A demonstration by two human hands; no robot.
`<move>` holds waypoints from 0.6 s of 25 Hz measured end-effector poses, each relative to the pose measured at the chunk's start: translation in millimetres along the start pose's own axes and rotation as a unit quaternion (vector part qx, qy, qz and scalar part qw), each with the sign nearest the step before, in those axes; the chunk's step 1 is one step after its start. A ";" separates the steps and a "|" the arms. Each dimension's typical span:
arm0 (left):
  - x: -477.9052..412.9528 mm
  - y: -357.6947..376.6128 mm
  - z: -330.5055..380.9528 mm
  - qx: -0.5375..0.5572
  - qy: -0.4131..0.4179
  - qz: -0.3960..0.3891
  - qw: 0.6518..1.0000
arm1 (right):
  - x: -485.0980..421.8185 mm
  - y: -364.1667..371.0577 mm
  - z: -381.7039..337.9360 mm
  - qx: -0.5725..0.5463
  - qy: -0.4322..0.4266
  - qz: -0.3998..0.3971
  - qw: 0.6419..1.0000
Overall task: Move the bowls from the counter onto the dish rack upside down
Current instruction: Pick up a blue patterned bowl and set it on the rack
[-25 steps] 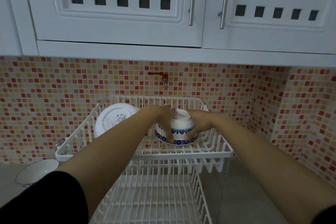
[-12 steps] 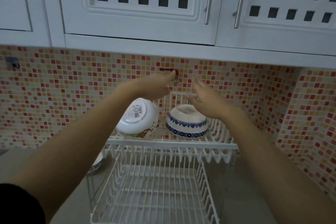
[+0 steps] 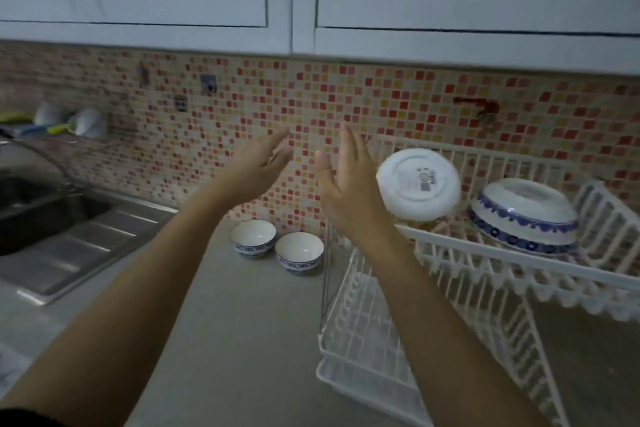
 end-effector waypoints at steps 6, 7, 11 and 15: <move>18.9 6.8 -148.7 -0.001 -0.128 -0.035 0.991 | 6.1 138.9 -7.2 -0.094 0.082 -0.010 0.992; 21.0 13.4 -169.3 0.000 -0.144 -0.048 0.988 | 6.1 161.5 2.1 -0.090 0.106 -0.015 0.990; 29.9 56.4 -236.3 0.031 -0.176 -0.098 0.979 | 5.3 234.9 48.2 -0.059 0.189 -0.025 0.980; 27.4 119.5 -289.0 0.056 -0.215 -0.153 0.963 | 7.1 285.6 123.6 -0.021 0.319 -0.027 0.947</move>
Point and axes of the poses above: each hand's wrist, its own x-axis away from the middle knuckle, its own y-axis out of the palm, z = x × y, the point moved 8 cm from there along -x, towards the middle knuckle, and after that the axes turned 3 degrees about x, right-handed, at the moved point
